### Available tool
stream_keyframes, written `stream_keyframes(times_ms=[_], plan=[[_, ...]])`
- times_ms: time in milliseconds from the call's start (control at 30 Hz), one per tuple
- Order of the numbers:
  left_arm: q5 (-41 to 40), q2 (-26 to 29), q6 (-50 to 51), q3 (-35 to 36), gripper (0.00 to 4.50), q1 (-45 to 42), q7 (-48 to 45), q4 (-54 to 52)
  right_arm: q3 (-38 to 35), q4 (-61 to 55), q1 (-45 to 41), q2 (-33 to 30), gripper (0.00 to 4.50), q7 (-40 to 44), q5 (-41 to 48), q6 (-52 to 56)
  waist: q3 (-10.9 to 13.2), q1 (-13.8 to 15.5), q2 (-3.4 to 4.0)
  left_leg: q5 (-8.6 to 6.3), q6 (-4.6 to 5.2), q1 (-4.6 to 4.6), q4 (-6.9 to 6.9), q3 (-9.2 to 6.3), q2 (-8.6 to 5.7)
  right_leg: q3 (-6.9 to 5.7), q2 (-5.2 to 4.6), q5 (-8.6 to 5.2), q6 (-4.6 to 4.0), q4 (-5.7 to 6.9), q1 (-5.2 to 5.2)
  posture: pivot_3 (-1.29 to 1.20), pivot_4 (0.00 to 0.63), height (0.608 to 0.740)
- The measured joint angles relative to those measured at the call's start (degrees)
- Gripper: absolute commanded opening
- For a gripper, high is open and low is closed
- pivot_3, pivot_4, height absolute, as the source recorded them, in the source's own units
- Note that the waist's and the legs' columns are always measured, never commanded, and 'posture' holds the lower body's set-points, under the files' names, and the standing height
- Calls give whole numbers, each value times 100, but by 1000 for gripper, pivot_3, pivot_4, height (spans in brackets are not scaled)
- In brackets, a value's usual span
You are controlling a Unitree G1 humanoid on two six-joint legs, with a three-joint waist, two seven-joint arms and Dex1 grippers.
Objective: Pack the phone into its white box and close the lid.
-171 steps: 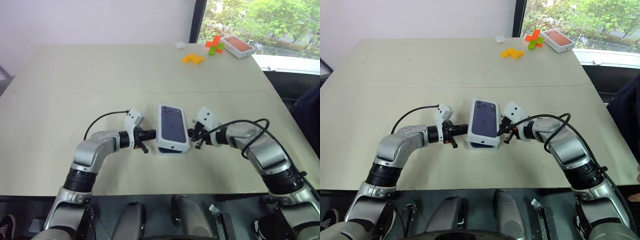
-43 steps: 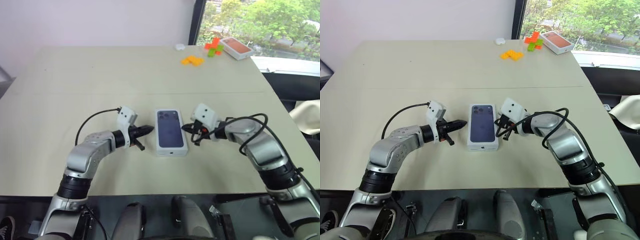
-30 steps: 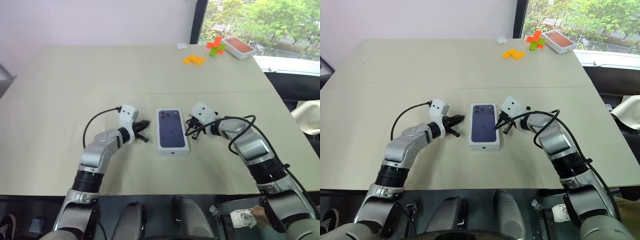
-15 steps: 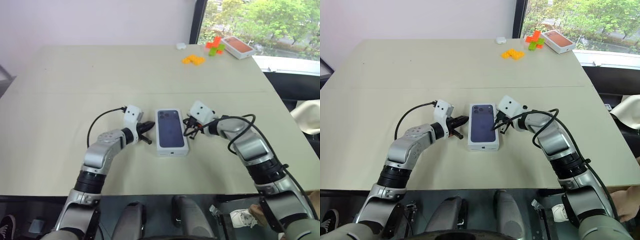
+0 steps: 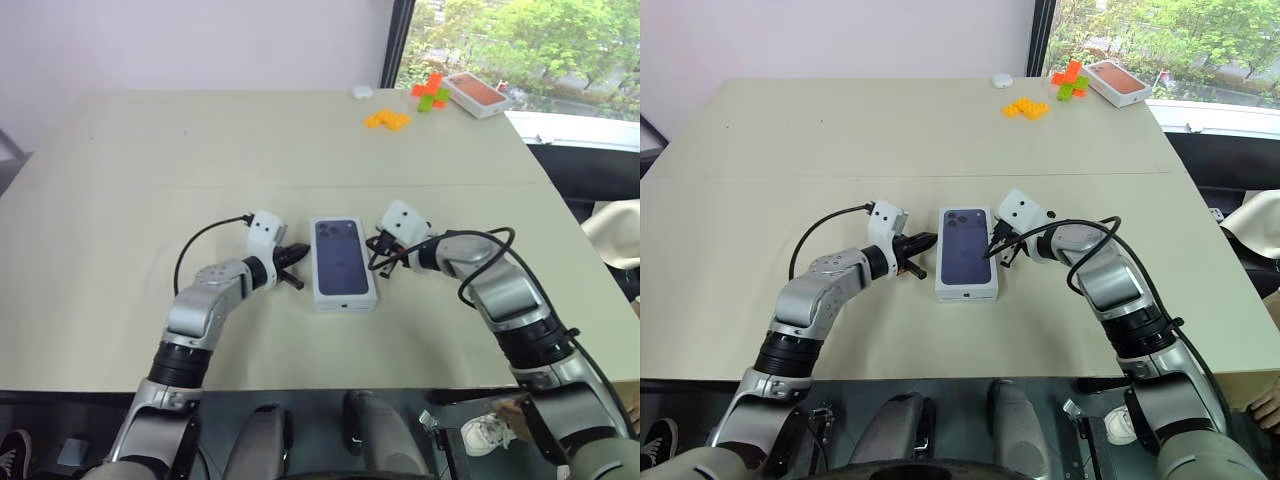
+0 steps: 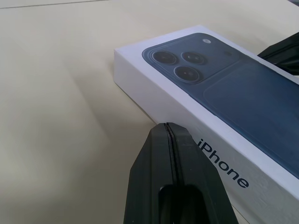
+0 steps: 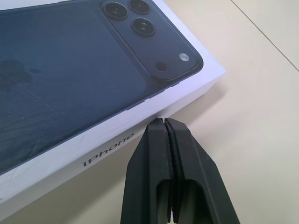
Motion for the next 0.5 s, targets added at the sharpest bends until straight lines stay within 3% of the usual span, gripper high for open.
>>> stream_keyframes(times_ms=[500], plan=[[9, 125, 140, -50, 0, -17, -29, -234, -57, -144, 33, -49, 66, 58, 24, 31, 0, 0, 0, 0, 0, 0, 0, 0, 0, 0, 0, 0, 0, 0, 0, 0, 150, 740]])
